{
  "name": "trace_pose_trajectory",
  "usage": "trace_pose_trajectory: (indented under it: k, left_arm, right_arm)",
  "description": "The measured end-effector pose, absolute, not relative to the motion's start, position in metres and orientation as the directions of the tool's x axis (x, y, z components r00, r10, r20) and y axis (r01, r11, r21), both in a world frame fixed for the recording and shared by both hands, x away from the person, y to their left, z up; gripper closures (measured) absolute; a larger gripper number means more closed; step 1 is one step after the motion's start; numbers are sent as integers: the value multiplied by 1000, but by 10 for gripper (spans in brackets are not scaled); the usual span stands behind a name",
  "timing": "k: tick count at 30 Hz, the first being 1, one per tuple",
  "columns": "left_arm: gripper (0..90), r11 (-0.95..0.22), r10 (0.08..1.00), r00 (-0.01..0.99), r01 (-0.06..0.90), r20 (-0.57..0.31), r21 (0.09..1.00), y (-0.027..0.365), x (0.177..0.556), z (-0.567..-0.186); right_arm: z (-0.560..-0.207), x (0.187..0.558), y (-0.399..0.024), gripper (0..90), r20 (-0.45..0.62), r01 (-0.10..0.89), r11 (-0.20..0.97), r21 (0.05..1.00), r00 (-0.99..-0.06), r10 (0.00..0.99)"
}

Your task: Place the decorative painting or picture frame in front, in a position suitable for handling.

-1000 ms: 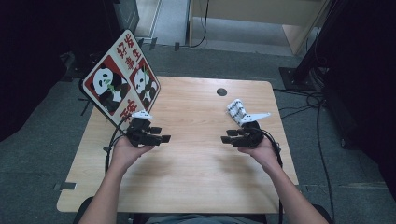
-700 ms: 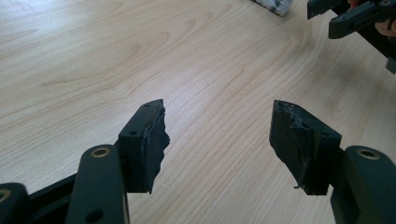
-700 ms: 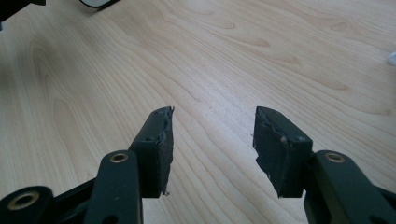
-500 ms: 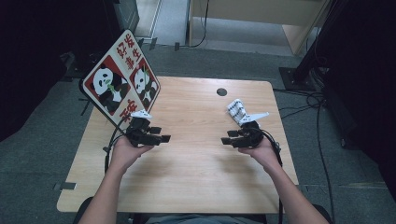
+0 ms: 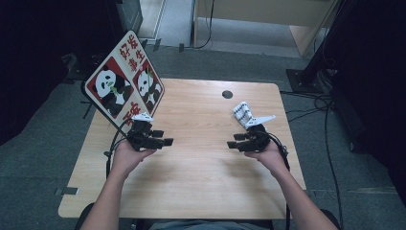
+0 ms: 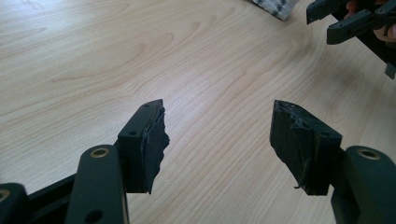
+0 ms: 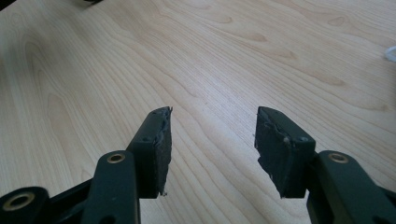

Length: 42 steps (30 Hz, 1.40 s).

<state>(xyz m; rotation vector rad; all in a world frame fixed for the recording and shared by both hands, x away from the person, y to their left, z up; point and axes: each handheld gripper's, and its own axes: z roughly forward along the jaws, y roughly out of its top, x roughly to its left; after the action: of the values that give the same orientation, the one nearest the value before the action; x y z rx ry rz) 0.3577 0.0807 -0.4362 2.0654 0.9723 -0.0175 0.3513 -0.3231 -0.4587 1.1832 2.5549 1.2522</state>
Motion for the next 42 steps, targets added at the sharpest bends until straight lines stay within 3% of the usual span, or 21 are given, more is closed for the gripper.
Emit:
trace_pose_trajectory:
  k: [42]
  left_arm:
    - [358,-224,719,597,683,-355,696,141,332,-425]
  right_arm:
    - [-458,369,-301,464,254,595,425,682,-738,625]
